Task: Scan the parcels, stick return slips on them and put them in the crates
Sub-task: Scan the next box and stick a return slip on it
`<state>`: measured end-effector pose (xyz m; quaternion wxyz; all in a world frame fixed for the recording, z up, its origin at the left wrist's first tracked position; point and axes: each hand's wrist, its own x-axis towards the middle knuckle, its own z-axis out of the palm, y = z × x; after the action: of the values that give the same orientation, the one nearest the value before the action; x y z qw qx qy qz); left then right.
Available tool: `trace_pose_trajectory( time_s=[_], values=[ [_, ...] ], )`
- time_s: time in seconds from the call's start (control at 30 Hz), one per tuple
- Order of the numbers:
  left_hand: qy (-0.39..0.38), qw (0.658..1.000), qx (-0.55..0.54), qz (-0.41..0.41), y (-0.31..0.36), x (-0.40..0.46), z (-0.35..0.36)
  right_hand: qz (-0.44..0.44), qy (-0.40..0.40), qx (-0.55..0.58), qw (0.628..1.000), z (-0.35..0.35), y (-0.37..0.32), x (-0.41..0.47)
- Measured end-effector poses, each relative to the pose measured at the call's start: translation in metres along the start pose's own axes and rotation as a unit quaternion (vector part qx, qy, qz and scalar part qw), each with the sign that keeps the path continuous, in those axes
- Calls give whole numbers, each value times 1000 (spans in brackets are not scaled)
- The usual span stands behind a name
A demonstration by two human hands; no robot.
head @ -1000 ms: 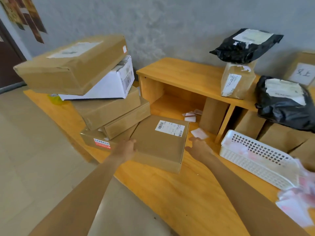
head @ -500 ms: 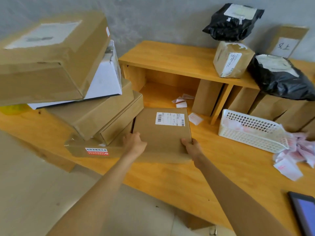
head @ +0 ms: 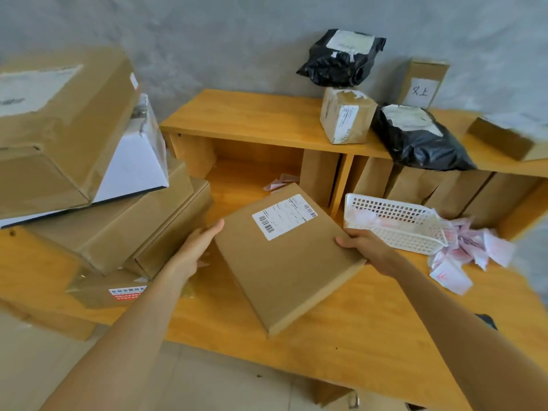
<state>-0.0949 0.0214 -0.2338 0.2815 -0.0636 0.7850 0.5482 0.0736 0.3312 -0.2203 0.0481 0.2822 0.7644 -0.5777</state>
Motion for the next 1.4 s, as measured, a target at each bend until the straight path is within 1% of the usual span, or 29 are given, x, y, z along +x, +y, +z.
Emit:
trace_pose_trajectory(
  time_s=[0.1,0.2,0.27,0.33,0.4,0.43,0.5,0.57,0.67,0.73,0.83,1.0,1.1,1.17,1.27,1.33,1.4],
  values=[
    [-48,996,-62,-33,3,0,8,-2,-27,-32,999,-17,-9,-1],
    [-59,992,-102,-42,-1,-2,23,-8,-19,-28,999,-24,-11,0],
    [-40,991,-119,-41,-1,-4,31,-23,13,-12,1000,-23,-9,3],
    [-25,988,-148,-39,-2,-3,35,-35,82,4,996,-18,-3,8],
    [-6,981,-191,-36,-3,-4,42,-31,145,77,986,-10,3,9],
    [6,976,-215,-36,-3,-4,47,-20,157,123,980,-5,6,9],
    [27,964,-261,-44,-4,-6,58,17,143,184,972,8,9,9],
    [29,956,-289,-46,-4,-12,70,37,107,230,966,21,9,10],
    [7,952,-304,-43,-8,-23,80,11,97,320,942,27,4,12],
    [-23,954,-296,-44,-14,-22,76,-6,119,323,939,21,4,14],
    [-52,974,-215,-47,-12,-19,67,-14,128,315,940,3,10,13],
    [-74,984,-163,-11,18,-16,76,7,73,314,947,-27,30,-1],
    [-95,984,-147,21,36,-16,101,10,42,296,954,-36,47,-17],
    [-102,986,-131,28,43,-21,121,5,39,291,956,-42,59,-27],
    [-100,988,-110,31,42,-26,146,10,51,270,962,-55,74,-42],
    [-105,989,-100,32,36,-25,160,15,67,229,971,-66,83,-55],
    [-119,988,-90,30,31,-24,174,17,111,200,973,-79,93,-66]
  ],
)
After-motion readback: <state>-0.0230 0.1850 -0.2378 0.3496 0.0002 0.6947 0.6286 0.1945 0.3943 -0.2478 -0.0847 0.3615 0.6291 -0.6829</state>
